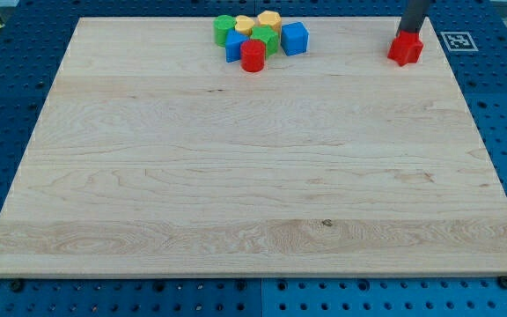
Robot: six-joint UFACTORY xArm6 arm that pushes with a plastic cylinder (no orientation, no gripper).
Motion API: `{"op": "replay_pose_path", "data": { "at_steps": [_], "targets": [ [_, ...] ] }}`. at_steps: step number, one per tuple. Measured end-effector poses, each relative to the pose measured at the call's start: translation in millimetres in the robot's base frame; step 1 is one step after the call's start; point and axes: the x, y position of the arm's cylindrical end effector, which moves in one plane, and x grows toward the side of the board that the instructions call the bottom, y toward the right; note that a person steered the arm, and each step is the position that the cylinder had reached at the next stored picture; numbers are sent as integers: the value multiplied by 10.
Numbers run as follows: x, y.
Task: Slide the red star to the center right
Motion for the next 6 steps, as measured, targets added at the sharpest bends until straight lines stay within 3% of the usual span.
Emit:
{"op": "replay_pose_path", "data": {
  "at_steps": [2,4,6],
  "targets": [
    [614,-93],
    [766,-591],
    [1287,-498]
  ]
}}
